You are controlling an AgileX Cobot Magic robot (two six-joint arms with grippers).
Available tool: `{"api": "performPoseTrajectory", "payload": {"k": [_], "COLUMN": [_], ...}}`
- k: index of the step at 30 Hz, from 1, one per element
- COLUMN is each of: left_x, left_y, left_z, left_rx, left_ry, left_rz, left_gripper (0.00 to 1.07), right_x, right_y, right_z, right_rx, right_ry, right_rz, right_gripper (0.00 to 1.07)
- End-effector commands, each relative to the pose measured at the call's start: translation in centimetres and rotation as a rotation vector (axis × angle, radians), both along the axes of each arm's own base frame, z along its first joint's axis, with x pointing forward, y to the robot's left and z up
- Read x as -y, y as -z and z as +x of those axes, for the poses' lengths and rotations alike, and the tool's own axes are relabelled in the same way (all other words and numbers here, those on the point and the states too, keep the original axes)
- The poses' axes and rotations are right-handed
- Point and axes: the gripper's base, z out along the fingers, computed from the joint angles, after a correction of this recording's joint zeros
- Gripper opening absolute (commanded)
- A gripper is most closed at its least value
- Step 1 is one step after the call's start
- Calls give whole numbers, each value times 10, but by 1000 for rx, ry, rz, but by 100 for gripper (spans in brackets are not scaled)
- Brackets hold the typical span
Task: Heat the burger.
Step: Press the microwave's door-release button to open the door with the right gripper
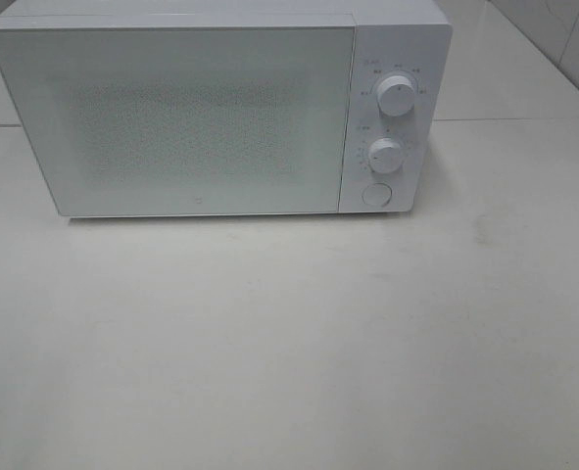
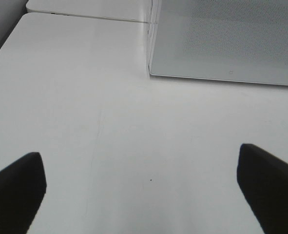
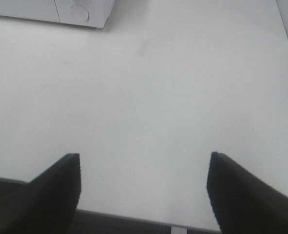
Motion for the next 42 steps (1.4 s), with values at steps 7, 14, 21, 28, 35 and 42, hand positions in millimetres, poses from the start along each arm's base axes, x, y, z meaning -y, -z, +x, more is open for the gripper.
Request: {"api": "performPoseTrajectory", "payload": {"k": [7,14,21,28,35,42], "left_x": [0,0,0,0,0,0], "left_y": [0,0,0,0,0,0], "left_z": [-3,-3,-3,-3,-3,-3], "left_rx": [28,28,28,28,28,28], "left_ry": [4,4,4,4,4,4], "left_rz": [-2,-2,-2,-2,-2,-2], "left_gripper": [102,102,102,102,102,102], "right_x": [-2,-2,-2,-2,-4,-14], "right_y": [3,3,3,3,-7,-22], "right_z": [7,7,7,7,15,52], "right_rx": [106,106,106,106,107,133], "right_ry": [-14,-15,-15,-15,-22,-43], "right_rz": [-7,-8,-8,-8,-7,-9], "right_gripper": [72,72,72,72,72,72]}}
